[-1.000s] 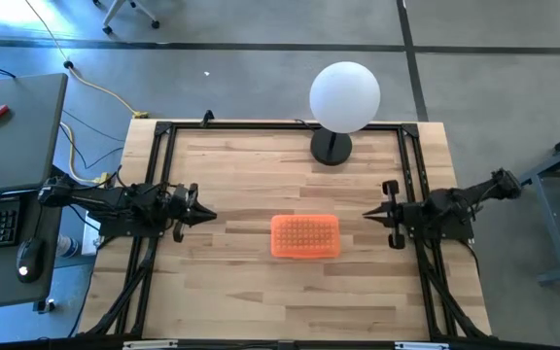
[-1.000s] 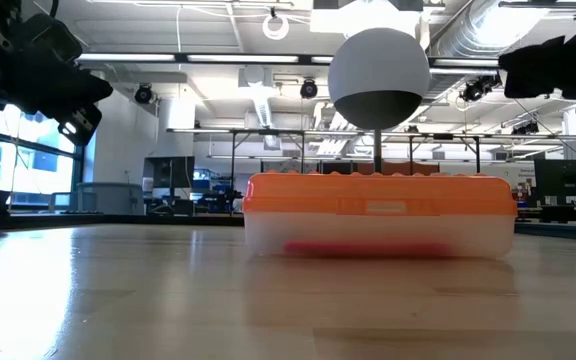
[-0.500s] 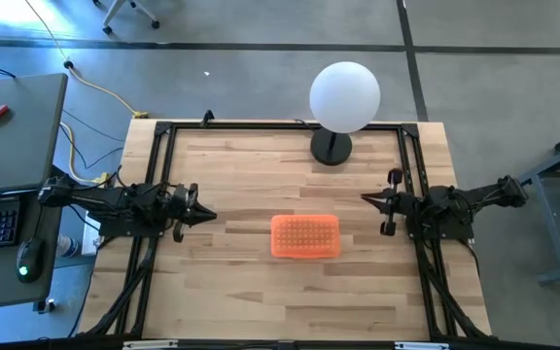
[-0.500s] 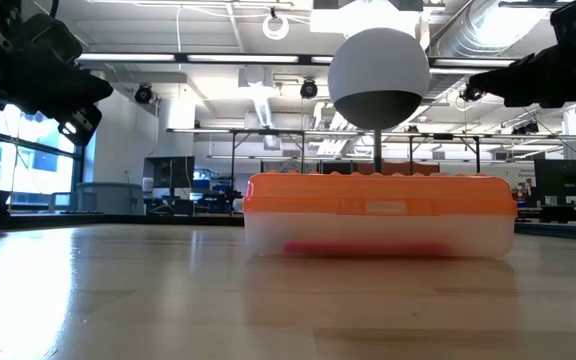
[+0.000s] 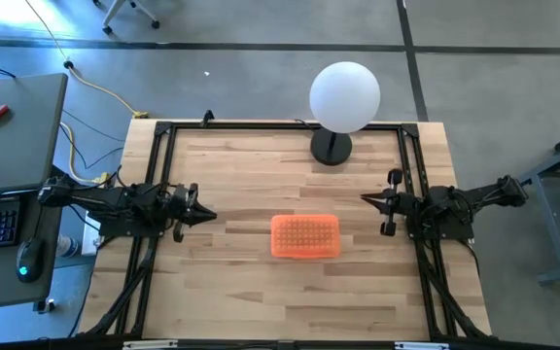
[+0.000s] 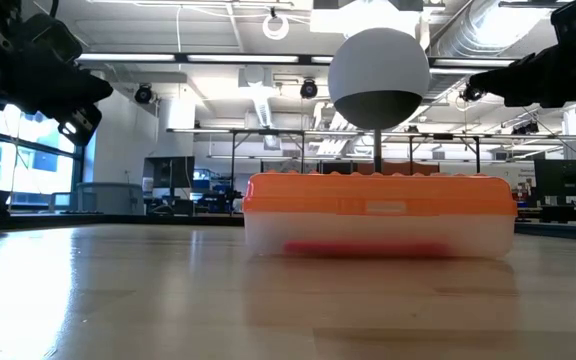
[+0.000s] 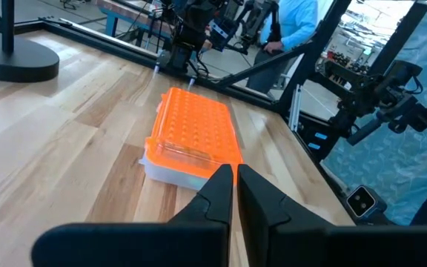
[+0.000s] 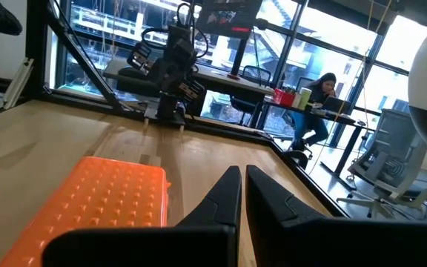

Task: Pick & place school supplies into a supply box
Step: Return to Home Position

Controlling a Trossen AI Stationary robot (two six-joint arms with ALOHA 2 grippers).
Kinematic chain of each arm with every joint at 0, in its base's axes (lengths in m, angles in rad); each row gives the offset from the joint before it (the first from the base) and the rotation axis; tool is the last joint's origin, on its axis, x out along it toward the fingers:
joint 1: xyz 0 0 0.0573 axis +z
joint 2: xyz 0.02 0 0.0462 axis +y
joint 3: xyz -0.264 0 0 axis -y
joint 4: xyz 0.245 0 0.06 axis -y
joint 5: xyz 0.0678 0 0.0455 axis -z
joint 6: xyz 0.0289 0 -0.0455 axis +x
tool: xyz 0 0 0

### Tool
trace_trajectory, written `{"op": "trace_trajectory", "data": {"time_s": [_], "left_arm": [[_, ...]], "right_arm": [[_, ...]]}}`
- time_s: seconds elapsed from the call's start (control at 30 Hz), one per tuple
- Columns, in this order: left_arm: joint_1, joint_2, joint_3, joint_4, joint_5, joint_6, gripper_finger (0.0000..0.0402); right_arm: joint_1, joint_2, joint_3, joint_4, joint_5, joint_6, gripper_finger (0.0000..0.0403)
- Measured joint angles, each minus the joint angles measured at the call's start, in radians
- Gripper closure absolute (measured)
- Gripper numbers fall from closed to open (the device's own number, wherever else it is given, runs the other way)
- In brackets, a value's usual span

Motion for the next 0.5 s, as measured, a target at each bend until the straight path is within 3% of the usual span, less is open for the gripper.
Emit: {"op": "trace_trajectory", "data": {"time_s": [0.5], "left_arm": [[0.0,0.0,0.0,0.0,0.0,0.0,0.0353]], "right_arm": [[0.0,0.0,0.0,0.0,0.0,0.0,0.0402]]}}
